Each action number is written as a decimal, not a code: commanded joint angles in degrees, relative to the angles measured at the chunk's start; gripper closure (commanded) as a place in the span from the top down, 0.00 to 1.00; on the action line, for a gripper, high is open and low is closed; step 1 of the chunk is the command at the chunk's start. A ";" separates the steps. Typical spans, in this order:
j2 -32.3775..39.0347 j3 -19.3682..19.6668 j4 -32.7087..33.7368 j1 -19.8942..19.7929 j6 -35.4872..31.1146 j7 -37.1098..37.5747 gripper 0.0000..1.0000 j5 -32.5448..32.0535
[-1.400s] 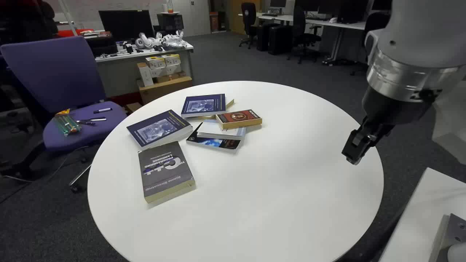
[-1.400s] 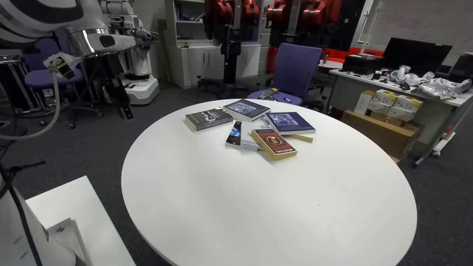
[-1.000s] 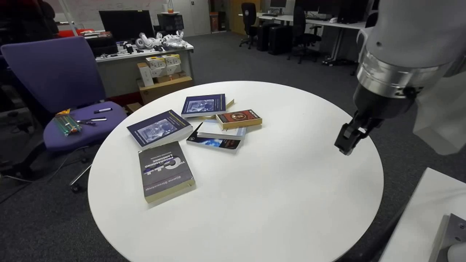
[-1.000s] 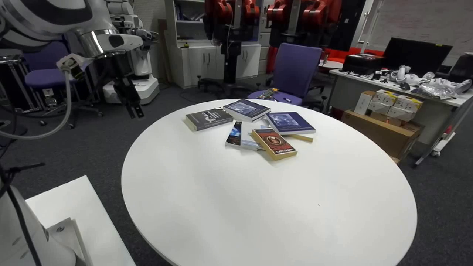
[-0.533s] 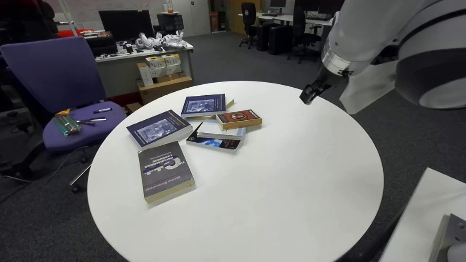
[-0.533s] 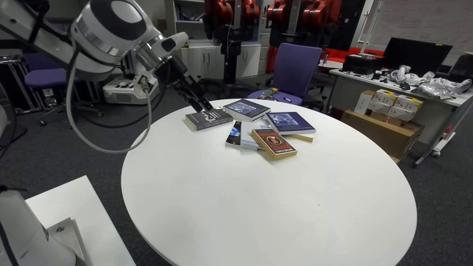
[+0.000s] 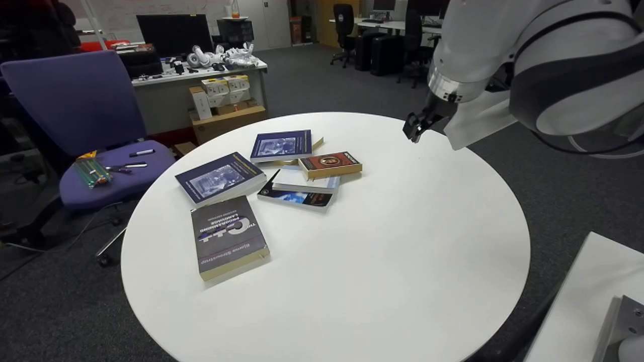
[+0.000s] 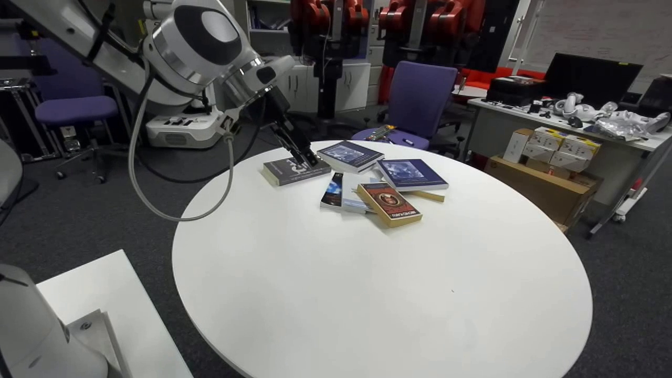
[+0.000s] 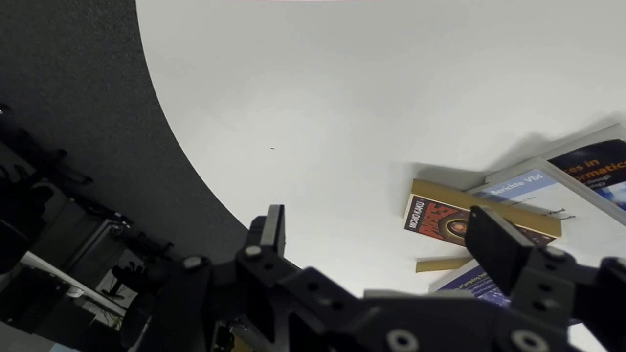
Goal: Remove the book with red writings from the pile of books and put it on the table
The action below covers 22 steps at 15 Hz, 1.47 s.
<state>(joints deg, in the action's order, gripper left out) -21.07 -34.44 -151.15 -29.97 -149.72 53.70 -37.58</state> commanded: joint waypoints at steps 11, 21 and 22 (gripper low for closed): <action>8.78 -22.89 11.78 -23.74 2.56 31.18 1.00 -30.43; 41.71 -22.39 25.54 -26.94 7.28 24.42 1.00 -23.28; 44.99 -20.71 28.30 -25.34 8.24 23.03 1.00 -21.32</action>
<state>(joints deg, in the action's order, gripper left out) 12.59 -59.47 -131.12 -59.75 -145.21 81.63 -62.87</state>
